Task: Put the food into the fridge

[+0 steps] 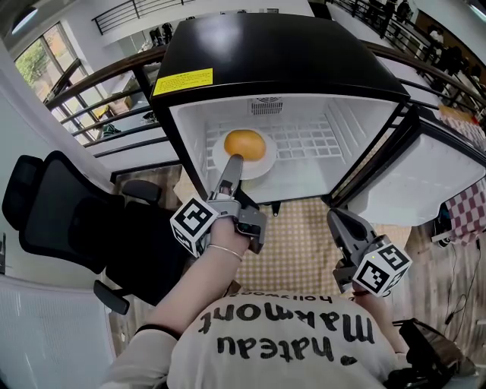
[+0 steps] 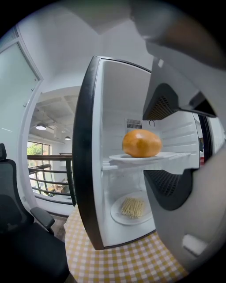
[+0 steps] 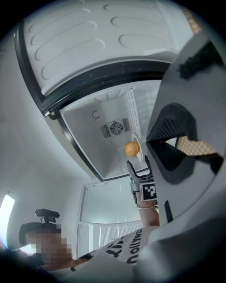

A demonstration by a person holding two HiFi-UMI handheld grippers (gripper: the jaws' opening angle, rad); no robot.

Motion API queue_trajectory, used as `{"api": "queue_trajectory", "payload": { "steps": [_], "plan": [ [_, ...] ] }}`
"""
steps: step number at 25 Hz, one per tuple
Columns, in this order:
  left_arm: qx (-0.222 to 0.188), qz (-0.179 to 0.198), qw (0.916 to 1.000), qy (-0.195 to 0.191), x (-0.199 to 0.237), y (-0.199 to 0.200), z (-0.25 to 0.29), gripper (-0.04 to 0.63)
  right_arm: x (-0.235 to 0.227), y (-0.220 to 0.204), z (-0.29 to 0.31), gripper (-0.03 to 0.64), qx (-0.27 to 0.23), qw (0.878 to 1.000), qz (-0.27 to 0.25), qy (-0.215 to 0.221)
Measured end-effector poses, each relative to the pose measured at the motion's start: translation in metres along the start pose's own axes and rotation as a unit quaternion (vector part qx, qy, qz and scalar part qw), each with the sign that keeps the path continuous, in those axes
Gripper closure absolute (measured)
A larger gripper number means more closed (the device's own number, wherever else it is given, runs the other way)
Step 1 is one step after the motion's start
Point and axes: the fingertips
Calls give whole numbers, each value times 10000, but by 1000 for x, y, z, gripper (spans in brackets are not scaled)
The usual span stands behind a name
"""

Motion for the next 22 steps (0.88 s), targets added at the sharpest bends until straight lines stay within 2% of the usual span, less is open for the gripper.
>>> {"api": "queue_trajectory", "payload": {
  "steps": [11,19,22],
  "plan": [
    [-181,-346,9990,214,34,-3,-35,267,16,-12,-7,601,102,9997,-51,199],
    [-324,-297,9989,181,41,-22,-67,376,22,-17,-17,601,129,9985,-150,514],
    [-405,-209,9990,16,34,-31,-79,462,22,-17,-23,601,116,9976,-197,657]
  ]
}}
Point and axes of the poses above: the fingertips, and each gripper's own axes: z forward along the fingers, x to its left, y out of its top, and after that the axes turned 7 degrees about x, right-handed
